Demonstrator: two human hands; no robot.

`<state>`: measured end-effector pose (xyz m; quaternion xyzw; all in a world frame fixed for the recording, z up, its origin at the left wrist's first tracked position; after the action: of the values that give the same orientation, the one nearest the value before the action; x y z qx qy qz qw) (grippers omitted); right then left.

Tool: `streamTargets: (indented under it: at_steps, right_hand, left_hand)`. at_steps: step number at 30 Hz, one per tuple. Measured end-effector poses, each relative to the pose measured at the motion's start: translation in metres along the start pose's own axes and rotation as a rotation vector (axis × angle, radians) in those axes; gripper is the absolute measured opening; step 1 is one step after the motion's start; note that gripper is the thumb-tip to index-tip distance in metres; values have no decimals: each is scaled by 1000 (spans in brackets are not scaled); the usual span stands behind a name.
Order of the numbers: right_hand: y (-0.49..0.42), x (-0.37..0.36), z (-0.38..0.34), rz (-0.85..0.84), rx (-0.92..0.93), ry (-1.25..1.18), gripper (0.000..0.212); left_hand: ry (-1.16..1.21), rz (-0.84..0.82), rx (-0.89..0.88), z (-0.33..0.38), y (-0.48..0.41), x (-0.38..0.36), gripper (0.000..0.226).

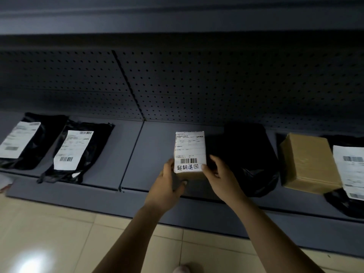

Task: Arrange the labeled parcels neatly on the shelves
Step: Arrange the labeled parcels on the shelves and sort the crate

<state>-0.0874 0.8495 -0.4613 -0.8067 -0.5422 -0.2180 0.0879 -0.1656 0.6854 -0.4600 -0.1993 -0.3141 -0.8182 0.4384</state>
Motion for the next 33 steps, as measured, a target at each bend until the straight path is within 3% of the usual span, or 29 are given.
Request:
streamTargets:
  at_steps: [4, 15, 24, 27, 33]
  right_hand:
    - [4, -8, 9, -124, -166, -60, 64]
    - [18, -7, -2, 10, -66, -536, 47]
    - [89, 14, -33, 134, -179, -794, 49]
    - [120, 26, -59, 172, -199, -795, 51]
    - [174, 55, -120, 264, -161, -808, 49]
  left_hand:
    - [29, -27, -15, 0, -8, -4, 76]
    - [82, 46, -206, 17, 21, 11, 71]
    - [-274, 110, -234, 40, 90, 43, 58]
    - [-400, 152, -292, 60, 123, 66, 47]
    - [-559, 198, -423, 100, 175, 107, 50]
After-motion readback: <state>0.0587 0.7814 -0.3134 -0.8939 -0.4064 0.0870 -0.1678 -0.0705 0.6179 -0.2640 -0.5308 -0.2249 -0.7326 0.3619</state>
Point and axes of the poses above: each hand's wrist, its own y-axis away from the middle knuckle, its own x-axis out of the back of the hand, z = x × y, the point moved 9 cm from there along -y, towards the middle knuckle, and after that the axes turned 14 degrees about x, right-handed, at the moved point
